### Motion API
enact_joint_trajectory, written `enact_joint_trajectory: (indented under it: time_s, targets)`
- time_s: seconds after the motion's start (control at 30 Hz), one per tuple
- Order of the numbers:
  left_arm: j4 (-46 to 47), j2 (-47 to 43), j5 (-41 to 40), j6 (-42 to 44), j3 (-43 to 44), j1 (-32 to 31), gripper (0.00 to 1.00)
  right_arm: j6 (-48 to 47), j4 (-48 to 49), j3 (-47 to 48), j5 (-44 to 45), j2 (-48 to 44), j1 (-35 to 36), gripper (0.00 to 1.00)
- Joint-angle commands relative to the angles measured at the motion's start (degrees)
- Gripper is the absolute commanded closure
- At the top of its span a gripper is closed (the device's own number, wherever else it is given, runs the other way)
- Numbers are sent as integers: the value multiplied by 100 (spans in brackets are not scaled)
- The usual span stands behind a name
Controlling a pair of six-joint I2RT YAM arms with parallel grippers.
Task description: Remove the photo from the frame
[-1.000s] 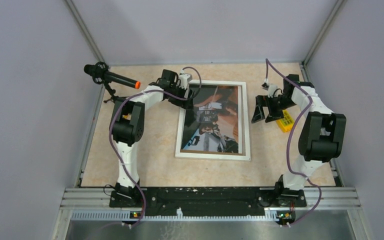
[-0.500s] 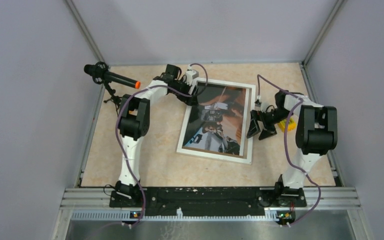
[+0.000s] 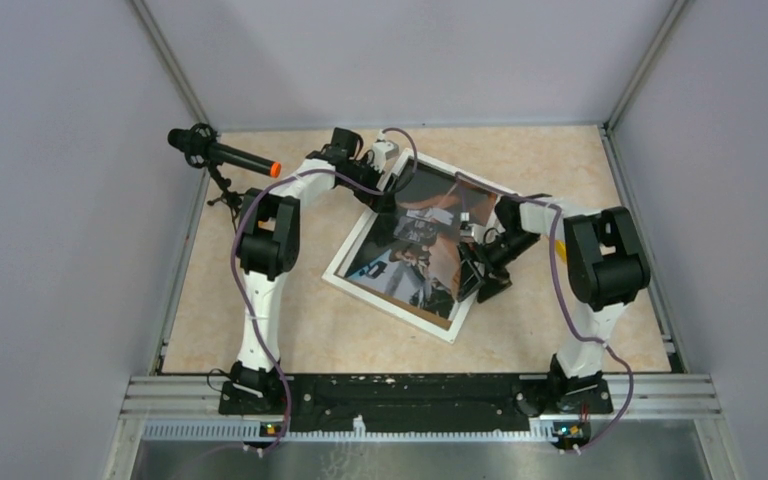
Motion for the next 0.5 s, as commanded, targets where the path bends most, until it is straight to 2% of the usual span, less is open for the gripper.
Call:
enact_joint_trajectory:
  time_s: [0.0, 0.2, 0.33, 0.47]
  targets:
    - [-688, 323, 308, 313, -28, -178, 3, -159, 836, -136, -65, 171, 770, 1]
    - [-866, 295, 32, 470, 81, -232, 4, -312, 716, 88, -34, 68, 1630, 1]
    - [-920, 110, -232, 427, 287, -220, 1, -915, -2, 313, 319, -307, 1407, 1]
    - [-755, -256, -667, 530, 262, -217, 1, -1557, -1024, 780, 337, -630, 820, 1]
